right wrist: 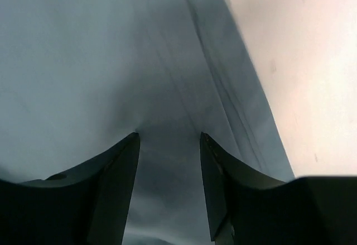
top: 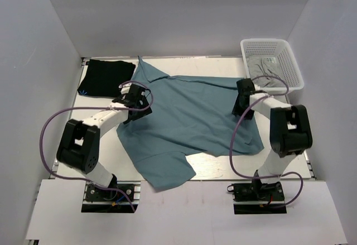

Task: Fold and stack the t-shirts
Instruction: Flatten out the tshirt

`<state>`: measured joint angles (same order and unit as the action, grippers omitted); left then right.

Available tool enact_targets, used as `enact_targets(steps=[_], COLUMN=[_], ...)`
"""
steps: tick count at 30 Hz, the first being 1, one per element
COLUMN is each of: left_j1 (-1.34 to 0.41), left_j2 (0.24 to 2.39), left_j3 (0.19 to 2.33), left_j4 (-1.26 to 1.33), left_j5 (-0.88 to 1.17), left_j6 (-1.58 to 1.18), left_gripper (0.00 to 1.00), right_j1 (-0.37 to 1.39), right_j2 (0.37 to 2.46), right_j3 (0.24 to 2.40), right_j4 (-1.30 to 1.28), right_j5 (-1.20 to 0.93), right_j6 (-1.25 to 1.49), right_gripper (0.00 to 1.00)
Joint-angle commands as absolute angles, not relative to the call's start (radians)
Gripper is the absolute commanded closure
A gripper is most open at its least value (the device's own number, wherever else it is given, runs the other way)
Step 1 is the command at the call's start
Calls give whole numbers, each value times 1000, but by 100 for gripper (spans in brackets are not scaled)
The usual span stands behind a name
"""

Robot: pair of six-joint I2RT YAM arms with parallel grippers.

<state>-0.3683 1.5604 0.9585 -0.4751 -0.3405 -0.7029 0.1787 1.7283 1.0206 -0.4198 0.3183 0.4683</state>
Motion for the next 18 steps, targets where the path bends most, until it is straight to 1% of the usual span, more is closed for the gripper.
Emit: enact_targets(steps=[1,2,6,7,8,12,16,18], left_j1=[-365,-365,-365,-365,-356,-356,-356,-356], left_j2=[1603,1630,1696,1709,1719,1743,1776,1785], left_j3=[999,1008,1029,1029,1029,1017,1006,1015], left_j4=[-440,-440,-440,-440,-440,-390,-380,-380], left_j5=[-386,-397,-423,-423,-432,-442,-475,-488], left_j6=[-672,-672,-672,-672,-672,-672,-663,-663], left_gripper=[0,0,0,0,0,0,0,0], right_j1=[181,179,184,183,184,189,192,195], right_j2=[1830,1859,1888,1885,1870,1829,1726,1672], right_j3=[1104,1114,1146,1157,1163,1238,1256,1272], right_j4=[-414,-425,-431,-434,-455,-549,-586,-644], right_j5=[373,373,385,406,479,535,519,480], right_j6=[495,495,503,515,537,565,577,589], right_gripper=[46,46,100,100,100,100,100,100])
